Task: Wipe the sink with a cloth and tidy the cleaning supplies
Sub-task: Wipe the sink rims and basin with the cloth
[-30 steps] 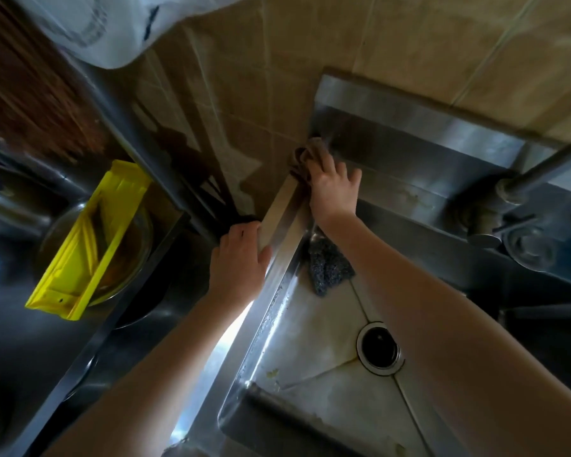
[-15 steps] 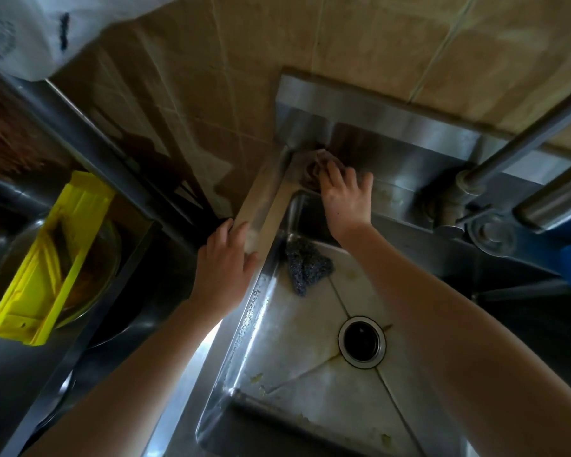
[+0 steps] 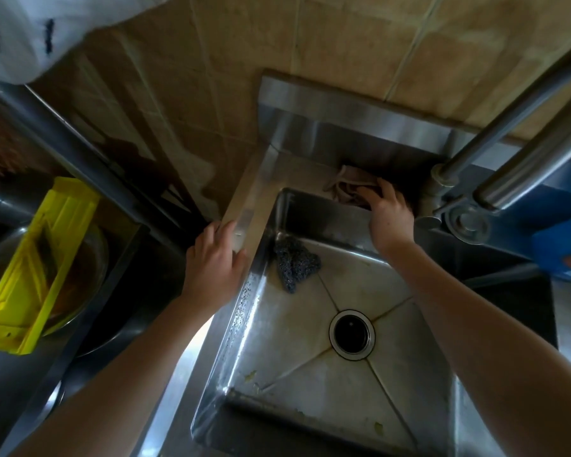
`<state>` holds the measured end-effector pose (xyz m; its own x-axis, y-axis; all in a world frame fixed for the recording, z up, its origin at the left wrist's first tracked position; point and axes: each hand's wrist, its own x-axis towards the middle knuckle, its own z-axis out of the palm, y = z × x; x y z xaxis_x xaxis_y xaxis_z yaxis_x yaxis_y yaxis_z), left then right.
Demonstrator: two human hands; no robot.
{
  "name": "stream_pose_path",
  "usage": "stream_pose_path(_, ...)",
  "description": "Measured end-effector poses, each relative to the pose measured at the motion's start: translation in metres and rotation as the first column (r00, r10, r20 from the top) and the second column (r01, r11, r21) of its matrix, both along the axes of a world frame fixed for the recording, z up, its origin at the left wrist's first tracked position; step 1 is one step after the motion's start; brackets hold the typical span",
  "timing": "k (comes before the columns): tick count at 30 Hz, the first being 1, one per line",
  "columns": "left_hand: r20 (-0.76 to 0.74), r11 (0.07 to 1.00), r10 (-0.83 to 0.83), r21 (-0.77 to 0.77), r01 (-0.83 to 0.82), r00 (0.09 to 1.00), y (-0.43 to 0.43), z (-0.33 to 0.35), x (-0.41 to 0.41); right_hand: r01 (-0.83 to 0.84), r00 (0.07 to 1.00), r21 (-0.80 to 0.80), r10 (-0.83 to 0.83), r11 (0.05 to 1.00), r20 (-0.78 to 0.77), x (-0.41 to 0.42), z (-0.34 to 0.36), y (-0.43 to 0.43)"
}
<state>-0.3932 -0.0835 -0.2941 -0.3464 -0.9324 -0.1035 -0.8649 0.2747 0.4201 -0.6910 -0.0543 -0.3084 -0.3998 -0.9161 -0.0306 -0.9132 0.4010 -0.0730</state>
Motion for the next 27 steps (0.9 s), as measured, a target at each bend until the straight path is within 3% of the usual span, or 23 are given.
stream_pose_path(5, 0.017, 0.999, -0.032, 0.009, 0.032, 0.999, 0.001, -0.003, 0.006, 0.01, 0.999, -0.041, -0.008, 0.999, 0.053, 0.015, -0.002, -0.009)
stream_pose_path(17, 0.043, 0.999, 0.009, 0.03, -0.011, 0.999, 0.003, -0.006, 0.023, -0.199, 0.97, -0.074, 0.207, 0.977, 0.129, 0.081, 0.001, -0.074)
stream_pose_path(27, -0.011, 0.998, 0.057, 0.042, -0.056, 0.998, 0.008, -0.004, 0.021, -0.041, 0.997, -0.081, 0.046, 0.996, 0.062, 0.04, -0.008, -0.025)
